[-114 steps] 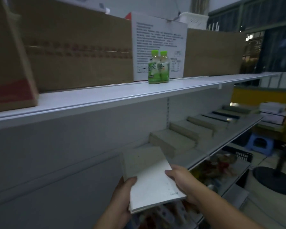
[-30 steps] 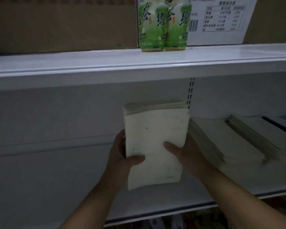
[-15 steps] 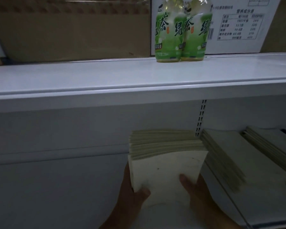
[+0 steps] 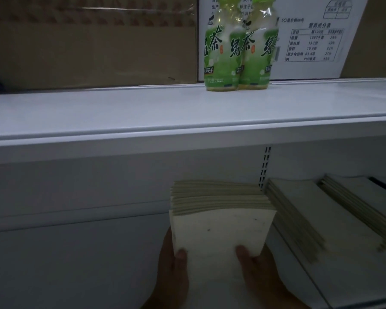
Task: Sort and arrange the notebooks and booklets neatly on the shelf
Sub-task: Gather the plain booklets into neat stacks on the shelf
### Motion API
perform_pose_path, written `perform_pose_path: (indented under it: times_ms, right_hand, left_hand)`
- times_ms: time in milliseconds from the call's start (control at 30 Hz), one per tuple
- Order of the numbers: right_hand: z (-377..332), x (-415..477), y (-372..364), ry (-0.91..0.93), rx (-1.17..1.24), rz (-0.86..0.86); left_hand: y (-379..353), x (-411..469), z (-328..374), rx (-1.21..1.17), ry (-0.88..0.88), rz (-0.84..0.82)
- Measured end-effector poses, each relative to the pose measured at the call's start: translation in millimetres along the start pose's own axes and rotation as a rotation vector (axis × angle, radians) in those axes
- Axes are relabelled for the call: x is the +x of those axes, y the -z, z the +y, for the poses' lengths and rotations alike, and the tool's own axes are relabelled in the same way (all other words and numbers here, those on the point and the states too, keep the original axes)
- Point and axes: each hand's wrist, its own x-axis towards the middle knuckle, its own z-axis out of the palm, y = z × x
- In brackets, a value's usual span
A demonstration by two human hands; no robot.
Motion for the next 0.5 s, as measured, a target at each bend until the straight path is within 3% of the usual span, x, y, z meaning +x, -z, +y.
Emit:
perform_pose_path:
  times_ms: [33,67,133,200,333,400,500]
  right_hand:
    - [0.4,3.1,2.0,0.005,-0.014,-0.007]
    - [-8.4,5.6,3.6,0.013,-0.023,-0.020]
    - [-26.4,11.4,7.5,0.011,-0.028,-0.059]
    - [-43.8,28.8,15.5,-0.120,-0.056,-0.135]
    - [-47.2,83.2,36.5,-0.452,-0.429,-0.295]
    - [-37.7,99.7,44.2,-0.569,-0.493,-0.368]
    - [-20.7,109.5,52.4,-0.589,-0.587,-0.460]
  left_hand:
    - [1.2,4.6,-0.9,-0.002,-0.084,-0.015]
    - [2.7,10.6,3.2,-0.043,-0.041,-0.037]
    - [1.7,26.8,21.8,-0.171,0.253,-0.066]
    - [-4.7,45.4,25.9,-0.124,0.598,-0.154]
    - [-25.1,71.9,30.1,-0.029,1.151,-0.526]
    - [-40.3,64.0,27.0,-0.162,1.282,-0.551]
    - [-56.7,51.7,25.4,-0.164,1.341,-0.534]
